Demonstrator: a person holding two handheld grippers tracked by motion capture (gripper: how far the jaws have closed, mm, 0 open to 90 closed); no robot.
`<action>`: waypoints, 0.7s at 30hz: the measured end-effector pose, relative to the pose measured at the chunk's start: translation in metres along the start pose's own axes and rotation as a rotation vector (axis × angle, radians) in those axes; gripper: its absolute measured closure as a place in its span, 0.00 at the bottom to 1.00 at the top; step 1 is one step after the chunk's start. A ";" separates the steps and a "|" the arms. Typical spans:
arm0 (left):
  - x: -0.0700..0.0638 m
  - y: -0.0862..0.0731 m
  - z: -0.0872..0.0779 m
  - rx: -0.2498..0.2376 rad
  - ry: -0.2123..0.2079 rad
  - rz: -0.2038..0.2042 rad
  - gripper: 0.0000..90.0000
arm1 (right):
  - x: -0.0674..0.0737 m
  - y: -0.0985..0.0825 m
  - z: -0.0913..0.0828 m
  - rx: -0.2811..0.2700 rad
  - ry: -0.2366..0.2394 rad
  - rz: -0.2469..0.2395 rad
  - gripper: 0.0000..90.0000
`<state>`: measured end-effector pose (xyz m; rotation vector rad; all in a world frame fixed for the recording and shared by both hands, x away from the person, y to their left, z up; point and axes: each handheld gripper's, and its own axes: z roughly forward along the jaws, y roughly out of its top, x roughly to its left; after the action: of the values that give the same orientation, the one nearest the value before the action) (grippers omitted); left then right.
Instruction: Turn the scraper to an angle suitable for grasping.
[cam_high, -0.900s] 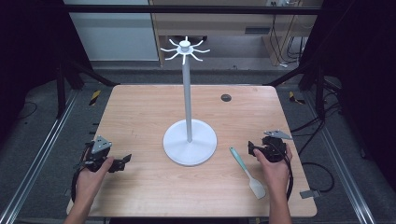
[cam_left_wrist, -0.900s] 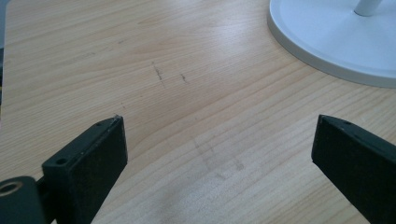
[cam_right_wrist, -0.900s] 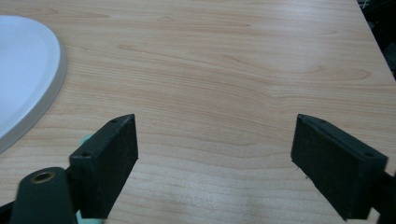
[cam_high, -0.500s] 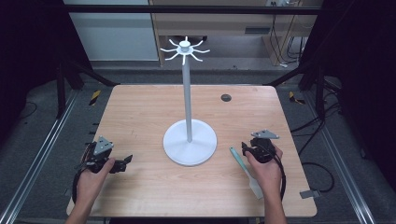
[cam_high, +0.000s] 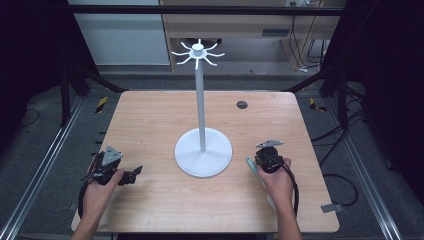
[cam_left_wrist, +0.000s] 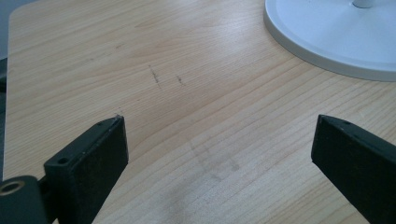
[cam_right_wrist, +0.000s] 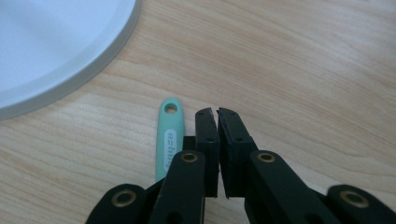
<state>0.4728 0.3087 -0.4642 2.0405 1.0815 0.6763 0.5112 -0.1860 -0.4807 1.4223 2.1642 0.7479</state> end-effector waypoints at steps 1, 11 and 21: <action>-0.001 0.000 0.000 0.003 -0.002 0.003 0.04 | 0.000 0.000 0.000 0.000 0.000 0.000 0.99; -0.005 0.001 0.002 0.004 -0.003 0.019 0.04 | 0.004 -0.002 0.007 0.039 0.041 -0.014 1.00; -0.007 0.001 0.003 0.017 -0.003 0.033 0.04 | 0.028 -0.004 0.001 0.053 0.219 -0.121 1.00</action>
<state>0.4714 0.3013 -0.4660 2.0771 1.0577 0.6827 0.4993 -0.1612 -0.4860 1.2718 2.4292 0.8411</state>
